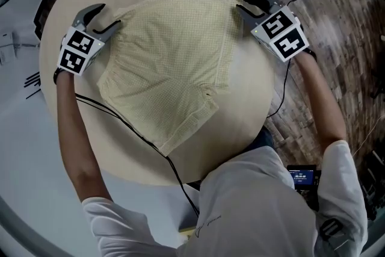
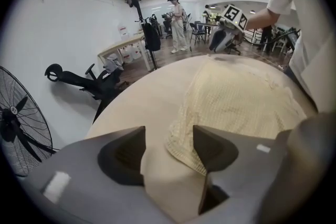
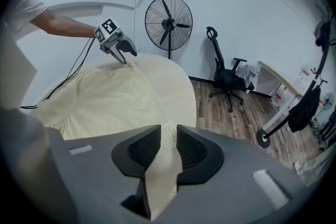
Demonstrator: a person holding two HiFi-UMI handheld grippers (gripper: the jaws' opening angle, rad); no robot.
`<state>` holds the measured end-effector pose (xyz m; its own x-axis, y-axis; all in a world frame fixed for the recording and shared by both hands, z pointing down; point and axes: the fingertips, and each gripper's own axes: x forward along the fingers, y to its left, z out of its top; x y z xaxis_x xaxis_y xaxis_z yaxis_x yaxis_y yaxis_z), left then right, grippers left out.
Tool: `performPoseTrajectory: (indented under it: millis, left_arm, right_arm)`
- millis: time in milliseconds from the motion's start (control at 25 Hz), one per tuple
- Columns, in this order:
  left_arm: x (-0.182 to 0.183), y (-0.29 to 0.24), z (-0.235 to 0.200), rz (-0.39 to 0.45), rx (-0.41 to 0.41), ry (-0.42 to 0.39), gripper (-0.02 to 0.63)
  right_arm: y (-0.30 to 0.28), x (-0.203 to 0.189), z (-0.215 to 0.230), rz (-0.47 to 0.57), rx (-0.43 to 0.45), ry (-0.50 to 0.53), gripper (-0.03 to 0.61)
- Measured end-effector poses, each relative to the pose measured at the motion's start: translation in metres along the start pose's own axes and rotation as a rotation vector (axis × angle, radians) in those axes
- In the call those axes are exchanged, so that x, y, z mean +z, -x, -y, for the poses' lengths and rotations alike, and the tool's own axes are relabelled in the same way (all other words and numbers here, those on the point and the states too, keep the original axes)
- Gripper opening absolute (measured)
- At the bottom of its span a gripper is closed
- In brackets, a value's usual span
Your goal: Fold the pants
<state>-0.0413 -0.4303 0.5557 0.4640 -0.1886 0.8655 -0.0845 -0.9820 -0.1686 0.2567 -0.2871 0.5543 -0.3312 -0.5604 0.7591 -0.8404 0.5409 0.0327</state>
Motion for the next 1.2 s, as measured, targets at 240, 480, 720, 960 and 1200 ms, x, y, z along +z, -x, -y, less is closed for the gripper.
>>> performPoseTrajectory:
  millis: [240, 480, 720, 960, 1200]
  left_arm:
    - [0.012, 0.021, -0.034, 0.04, 0.042, 0.04, 0.305]
    - [0.006, -0.003, -0.017, -0.052, -0.035, -0.086, 0.275]
    - [-0.002, -0.028, -0.005, -0.109, -0.091, -0.146, 0.249]
    - [-0.005, -0.033, 0.008, -0.108, -0.136, -0.11, 0.159]
    - [-0.011, -0.028, 0.005, -0.123, -0.105, -0.098, 0.117]
  right_arm:
    - [-0.012, 0.001, 0.025, 0.0, 0.018, 0.004, 0.08]
    - [-0.026, -0.01, 0.022, -0.048, 0.112, -0.007, 0.084]
    - [-0.031, -0.011, 0.02, -0.072, 0.115, -0.016, 0.084]
    - [-0.029, -0.01, 0.015, -0.075, 0.097, 0.022, 0.061]
    - [-0.029, -0.014, 0.008, -0.091, 0.101, 0.042, 0.029]
